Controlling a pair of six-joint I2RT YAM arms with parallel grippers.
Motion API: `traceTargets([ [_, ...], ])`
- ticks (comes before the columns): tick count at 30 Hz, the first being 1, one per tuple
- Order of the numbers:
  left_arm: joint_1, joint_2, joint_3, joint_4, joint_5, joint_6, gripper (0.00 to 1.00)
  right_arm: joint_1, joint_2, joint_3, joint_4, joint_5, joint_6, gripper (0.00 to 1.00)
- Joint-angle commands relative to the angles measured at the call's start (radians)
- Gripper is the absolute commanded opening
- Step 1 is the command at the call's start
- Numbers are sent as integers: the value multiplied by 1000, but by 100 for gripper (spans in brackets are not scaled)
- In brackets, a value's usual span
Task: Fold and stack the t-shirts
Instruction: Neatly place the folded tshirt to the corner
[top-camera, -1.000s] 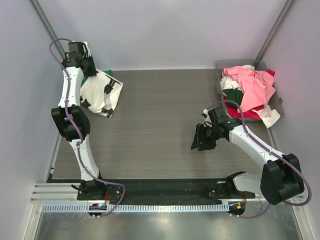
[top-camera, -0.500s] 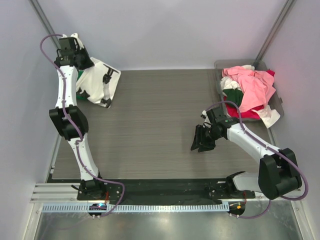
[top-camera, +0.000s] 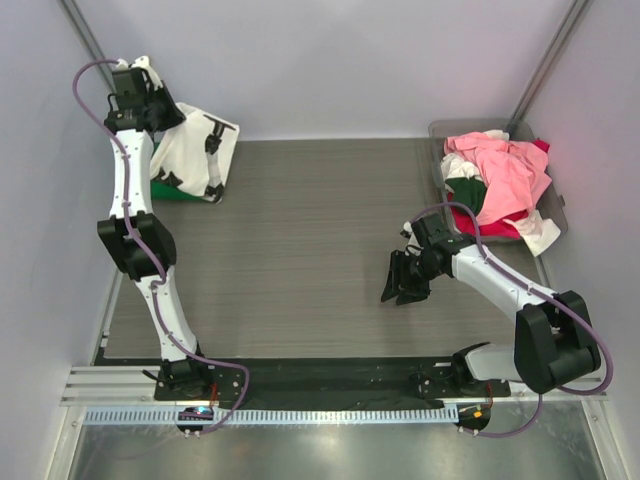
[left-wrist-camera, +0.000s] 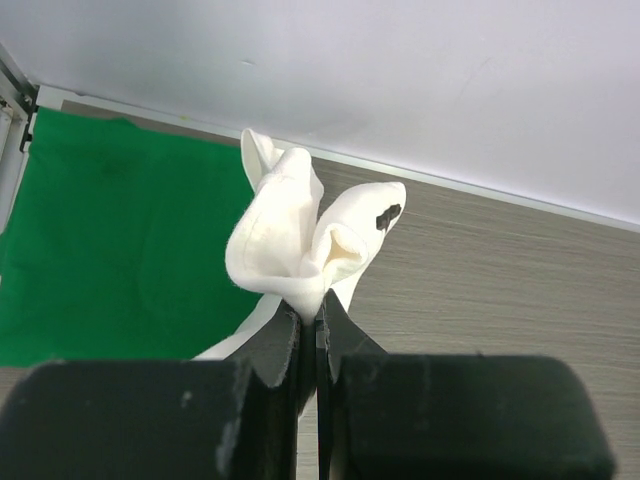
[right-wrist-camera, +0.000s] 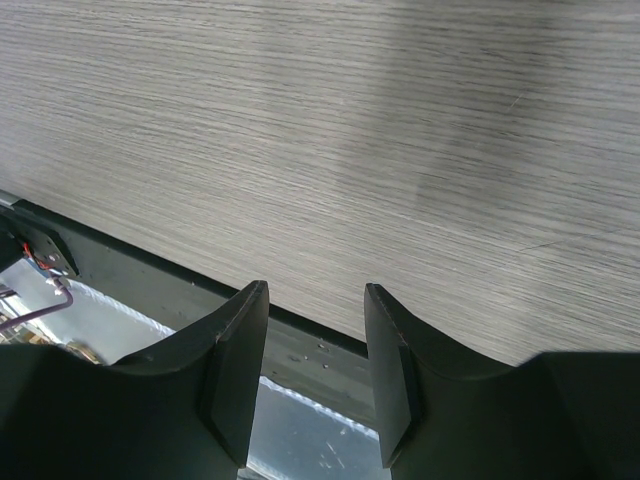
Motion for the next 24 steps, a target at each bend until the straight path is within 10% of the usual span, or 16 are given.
traceTargets([
  [1, 13, -3, 38, 80, 31, 7, 0, 2, 0, 7, 15, -14, -17, 49],
  [18, 87, 245, 193, 226, -54, 68, 0, 3, 19, 3, 0, -23, 0, 48],
  [22, 110, 321, 202, 315, -205, 67, 99, 5, 29, -2, 1, -26, 3, 48],
  [24, 119, 318, 190, 310, -219, 53, 100, 5, 41, 0, 3, -26, 2, 48],
])
